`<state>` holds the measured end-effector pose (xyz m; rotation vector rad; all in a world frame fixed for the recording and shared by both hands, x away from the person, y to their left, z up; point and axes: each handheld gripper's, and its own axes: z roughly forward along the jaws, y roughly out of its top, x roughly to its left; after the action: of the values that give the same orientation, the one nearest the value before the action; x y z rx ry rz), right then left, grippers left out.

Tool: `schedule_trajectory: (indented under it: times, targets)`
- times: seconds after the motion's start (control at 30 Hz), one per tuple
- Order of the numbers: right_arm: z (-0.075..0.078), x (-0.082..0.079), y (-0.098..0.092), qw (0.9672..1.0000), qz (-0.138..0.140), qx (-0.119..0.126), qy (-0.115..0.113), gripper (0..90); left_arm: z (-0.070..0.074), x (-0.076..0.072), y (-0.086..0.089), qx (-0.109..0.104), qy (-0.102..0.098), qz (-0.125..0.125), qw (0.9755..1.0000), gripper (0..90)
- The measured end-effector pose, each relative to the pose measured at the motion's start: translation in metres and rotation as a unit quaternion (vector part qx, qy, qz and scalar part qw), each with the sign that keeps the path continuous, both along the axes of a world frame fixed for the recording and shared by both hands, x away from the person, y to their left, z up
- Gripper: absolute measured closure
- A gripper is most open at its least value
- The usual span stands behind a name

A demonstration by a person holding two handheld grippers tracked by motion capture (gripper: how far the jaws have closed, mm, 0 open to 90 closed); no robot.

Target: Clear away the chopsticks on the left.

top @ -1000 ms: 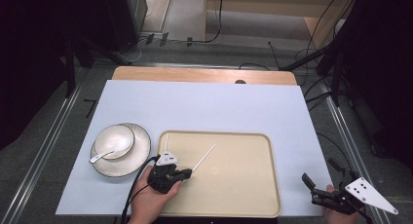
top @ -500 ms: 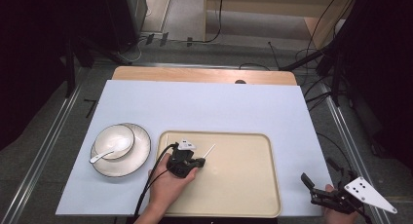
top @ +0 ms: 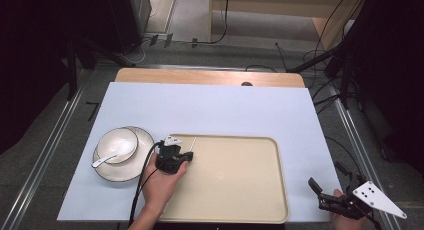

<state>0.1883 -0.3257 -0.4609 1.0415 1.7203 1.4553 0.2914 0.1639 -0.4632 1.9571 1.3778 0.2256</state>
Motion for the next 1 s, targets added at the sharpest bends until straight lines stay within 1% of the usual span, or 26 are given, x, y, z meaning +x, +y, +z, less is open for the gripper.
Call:
schedule_trajectory:
  times: [0.03, 0.13, 0.2, 0.23, 0.43, 0.53, 0.57, 0.6, 0.63, 0.67, 0.7, 0.73, 0.77, 0.8, 0.83, 0.9, 0.93, 0.97, 1.0]
  targets:
    - [0.0, 0.0, 0.0, 1.0, 0.0, 0.0, 0.0, 0.2, 0.0, -0.002, 0.003, 0.007, -0.005, 0.007, 0.9999, 90.0]
    - [0.0, 0.0, 0.0, 1.0, 0.0, -0.001, 0.0, 0.2, 0.0, -0.004, 0.009, 0.007, -0.009, 0.016, 0.9998, 90.0]
    - [0.0, 0.0, 0.0, 1.0, 0.0, -0.002, -0.001, 0.2, 0.0, -0.005, 0.011, 0.007, -0.009, 0.017, 0.9998, 90.0]
    - [0.0, 0.0, 0.0, 1.0, 0.001, -0.002, 0.0, 0.2, 0.0, -0.006, 0.014, 0.009, -0.012, 0.021, 0.9997, 90.0]
    - [0.0, 0.0, 0.001, 1.0, 0.001, -0.003, 0.001, 0.2, 0.001, -0.008, 0.021, 0.01, -0.011, 0.029, 0.9995, 90.0]
    - [-0.001, 0.001, 0.001, 1.0, 0.002, -0.002, 0.002, 0.2, 0.002, -0.009, 0.023, 0.012, -0.016, 0.03, 0.9994, 90.0]
    - [-0.001, 0.001, 0.001, 1.0, 0.002, -0.003, 0.002, 0.2, 0.003, -0.01, 0.025, 0.008, -0.02, 0.03, 0.9993, 90.0]
    - [-0.001, 0.001, 0.001, 1.0, 0.002, -0.003, 0.002, 0.2, 0.003, -0.01, 0.025, 0.008, -0.02, 0.03, 0.9993, 90.0]
    - [-0.001, 0.0, 0.001, 1.0, 0.001, -0.003, 0.002, 0.2, 0.005, -0.014, 0.027, 0.003, -0.022, 0.025, 0.9995, 90.0]
    - [-0.001, 0.0, 0.001, 1.0, 0.001, -0.002, 0.001, 0.2, 0.007, -0.016, 0.029, 0.002, -0.022, 0.022, 0.9995, 87.5]
    - [-0.001, 0.0, 0.0, 1.0, 0.001, -0.003, 0.0, 0.2, 0.008, -0.019, 0.03, 0.004, -0.02, 0.019, 0.9996, 87.4]
    - [-0.001, 0.0, 0.0, 1.0, 0.001, -0.003, 0.0, 0.2, 0.008, -0.019, 0.03, 0.004, -0.02, 0.019, 0.9996, 88.5]
    - [-0.001, 0.0, 0.0, 1.0, -0.001, -0.001, 0.001, 0.2, 0.011, -0.027, 0.035, 0.009, -0.022, 0.015, 0.9996, 90.0]
    - [-0.001, 0.0, 0.0, 1.0, -0.001, -0.001, 0.001, 0.2, 0.011, -0.027, 0.035, 0.009, -0.022, 0.015, 0.9996, 90.0]
    - [-0.001, 0.0, 0.0, 1.0, -0.001, -0.001, 0.001, 0.2, 0.015, -0.035, 0.04, 0.013, -0.027, 0.013, 0.9995, 90.0]
    - [-0.001, 0.0, 0.0, 1.0, -0.001, -0.001, 0.001, 0.2, 0.018, -0.044, 0.044, 0.01, -0.033, 0.009, 0.9994, 90.0]
    - [-0.001, 0.0, 0.0, 1.0, -0.001, -0.002, 0.0, 0.2, 0.019, -0.048, 0.045, 0.014, -0.034, 0.007, 0.9993, 90.0]
    - [-0.001, 0.0, 0.0, 1.0, -0.001, -0.002, 0.0, 0.2, 0.019, -0.048, 0.045, 0.014, -0.034, 0.007, 0.9993, 90.0]
    - [-0.001, 0.0, 0.0, 1.0, -0.001, -0.002, 0.001, 0.2, 0.02, -0.052, 0.046, 0.017, -0.033, 0.002, 0.9993, 90.0]
